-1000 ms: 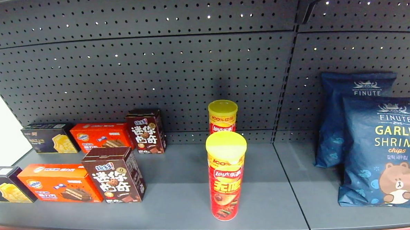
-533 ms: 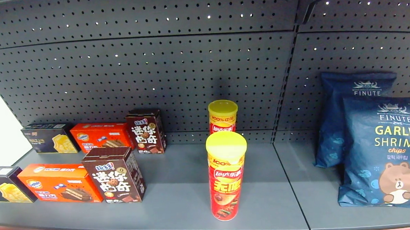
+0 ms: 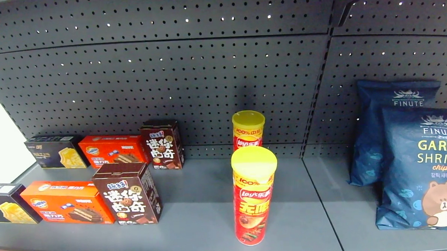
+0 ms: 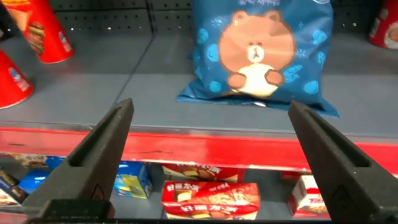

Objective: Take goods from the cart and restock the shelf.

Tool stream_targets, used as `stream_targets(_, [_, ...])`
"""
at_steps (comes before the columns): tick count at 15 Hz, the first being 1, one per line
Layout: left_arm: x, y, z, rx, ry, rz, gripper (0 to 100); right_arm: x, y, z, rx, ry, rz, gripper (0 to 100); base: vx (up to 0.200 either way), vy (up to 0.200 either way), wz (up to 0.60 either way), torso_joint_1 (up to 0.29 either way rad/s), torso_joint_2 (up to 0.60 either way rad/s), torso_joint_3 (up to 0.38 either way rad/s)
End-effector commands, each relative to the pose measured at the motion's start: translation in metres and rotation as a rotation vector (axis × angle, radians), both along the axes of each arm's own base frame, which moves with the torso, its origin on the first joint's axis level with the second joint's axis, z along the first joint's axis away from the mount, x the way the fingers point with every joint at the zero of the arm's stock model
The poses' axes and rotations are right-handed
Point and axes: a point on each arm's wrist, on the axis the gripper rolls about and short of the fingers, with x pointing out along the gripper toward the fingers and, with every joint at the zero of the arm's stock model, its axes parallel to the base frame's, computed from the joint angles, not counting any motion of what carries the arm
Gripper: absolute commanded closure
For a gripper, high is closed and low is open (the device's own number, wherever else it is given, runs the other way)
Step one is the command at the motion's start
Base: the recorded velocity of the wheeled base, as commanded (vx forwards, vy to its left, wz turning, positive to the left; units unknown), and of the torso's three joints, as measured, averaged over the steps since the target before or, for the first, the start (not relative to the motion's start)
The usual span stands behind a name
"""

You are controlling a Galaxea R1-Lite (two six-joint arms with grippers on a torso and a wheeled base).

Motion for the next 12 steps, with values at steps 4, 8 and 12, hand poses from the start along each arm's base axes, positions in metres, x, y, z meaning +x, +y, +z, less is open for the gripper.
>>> stream_targets(4, [0.0004, 0.0, 0.0001, 0.006, 0.004, 0.001, 0, 0.0005, 0.0, 0.0001, -0.002, 0.006, 0.001, 0, 0.0, 0.0, 0.0, 0.0, 0.0, 0.0])
stream_targets(8, [0.0004, 0.0, 0.0001, 0.008, 0.003, 0.0, 0, 0.0004, 0.0, 0.0001, -0.002, 0.004, 0.0, 0, 0.0, 0.0, 0.0, 0.0, 0.0, 0.0])
stream_targets(12, [0.0004, 0.0, 0.0001, 0.005, 0.004, 0.003, 0, 0.0005, 0.0001, 0.0001, -0.009, 0.005, 0.003, 0, 0.0, 0.0, -0.15, 0.001, 0.0, 0.001])
